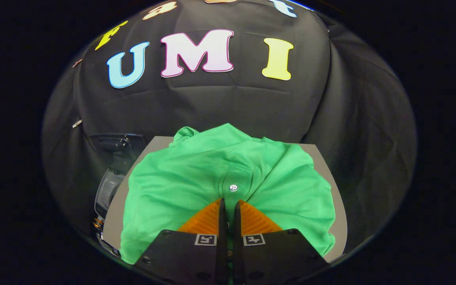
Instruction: Put the clothes into the washing machine and then close the washing machine lid.
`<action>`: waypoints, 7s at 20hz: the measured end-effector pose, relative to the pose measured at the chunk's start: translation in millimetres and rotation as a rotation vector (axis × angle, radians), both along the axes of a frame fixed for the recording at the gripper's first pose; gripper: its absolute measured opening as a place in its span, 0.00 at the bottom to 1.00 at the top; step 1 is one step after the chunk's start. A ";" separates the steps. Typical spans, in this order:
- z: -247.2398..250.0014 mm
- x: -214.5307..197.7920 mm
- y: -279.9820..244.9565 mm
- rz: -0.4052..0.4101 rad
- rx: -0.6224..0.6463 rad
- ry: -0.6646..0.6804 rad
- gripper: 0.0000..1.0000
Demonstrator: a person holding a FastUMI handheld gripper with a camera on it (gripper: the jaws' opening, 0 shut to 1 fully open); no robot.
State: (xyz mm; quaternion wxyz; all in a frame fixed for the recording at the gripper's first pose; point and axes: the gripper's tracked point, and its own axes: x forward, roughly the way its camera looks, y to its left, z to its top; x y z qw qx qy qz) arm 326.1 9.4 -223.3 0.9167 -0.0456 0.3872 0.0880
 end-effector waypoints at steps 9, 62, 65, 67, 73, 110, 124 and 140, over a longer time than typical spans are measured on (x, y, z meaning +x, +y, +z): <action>154.8 -2.7 74.2 0.074 0.227 -0.187 0.09; -53.9 -64.9 400.8 0.325 0.173 0.076 0.09; -86.3 -72.7 391.2 0.313 0.127 0.114 0.11; -101.0 -75.1 391.1 0.321 0.107 0.114 0.31; -107.8 -80.8 381.8 0.330 0.038 0.047 1.00; 17.0 100.5 386.6 0.055 0.134 -0.298 1.00; -55.0 86.9 388.5 0.165 -0.022 -0.208 1.00; -97.6 -6.3 424.7 0.293 0.219 0.190 1.00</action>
